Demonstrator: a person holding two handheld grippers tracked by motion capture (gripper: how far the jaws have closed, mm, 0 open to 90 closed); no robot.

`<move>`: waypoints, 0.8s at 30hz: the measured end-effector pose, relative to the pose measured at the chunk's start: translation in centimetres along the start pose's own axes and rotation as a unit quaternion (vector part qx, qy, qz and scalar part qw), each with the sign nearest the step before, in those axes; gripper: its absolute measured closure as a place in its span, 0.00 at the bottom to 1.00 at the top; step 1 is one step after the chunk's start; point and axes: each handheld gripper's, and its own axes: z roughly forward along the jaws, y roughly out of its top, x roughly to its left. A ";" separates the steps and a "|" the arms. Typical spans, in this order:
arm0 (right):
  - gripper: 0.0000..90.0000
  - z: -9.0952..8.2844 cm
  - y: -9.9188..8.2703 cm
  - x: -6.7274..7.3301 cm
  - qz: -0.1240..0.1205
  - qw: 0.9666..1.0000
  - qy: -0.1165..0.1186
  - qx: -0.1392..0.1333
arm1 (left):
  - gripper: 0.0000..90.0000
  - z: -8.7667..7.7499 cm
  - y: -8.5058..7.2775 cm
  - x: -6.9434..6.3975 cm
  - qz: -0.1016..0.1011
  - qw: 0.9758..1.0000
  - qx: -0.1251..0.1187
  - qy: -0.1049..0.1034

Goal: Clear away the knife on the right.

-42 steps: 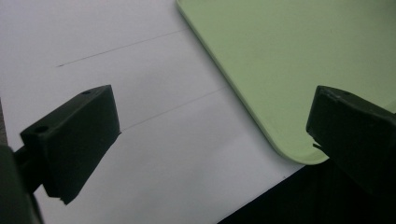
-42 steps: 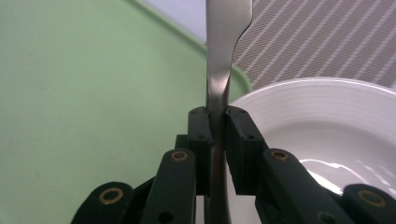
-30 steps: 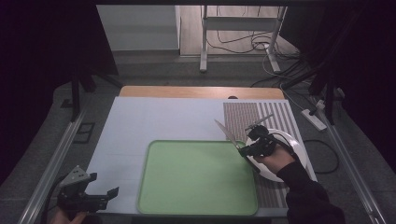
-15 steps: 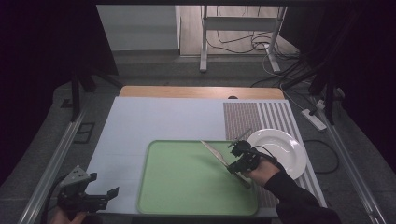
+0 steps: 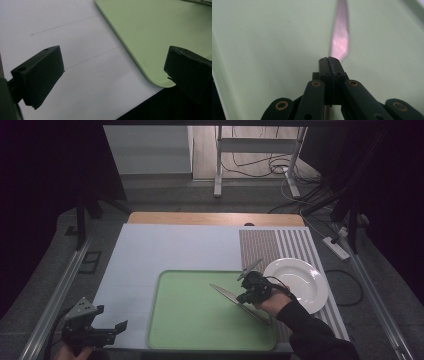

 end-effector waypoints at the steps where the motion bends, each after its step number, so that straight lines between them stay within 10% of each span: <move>1: 1.00 -0.8 2.0 1.1 -0.096 0.993 0.003 -0.069 | 0.03 0.0 0.0 0.0 0.000 1.000 0.000 0.000; 14: 1.00 2.7 5.3 1.7 -0.124 0.989 -0.043 -0.067 | 0.03 0.0 0.0 0.1 -0.001 1.000 0.000 -0.001; 24: 1.00 1.4 3.3 -1.0 -0.068 0.994 -0.051 -0.064 | 0.03 0.0 0.0 0.0 -0.001 1.000 -0.001 0.000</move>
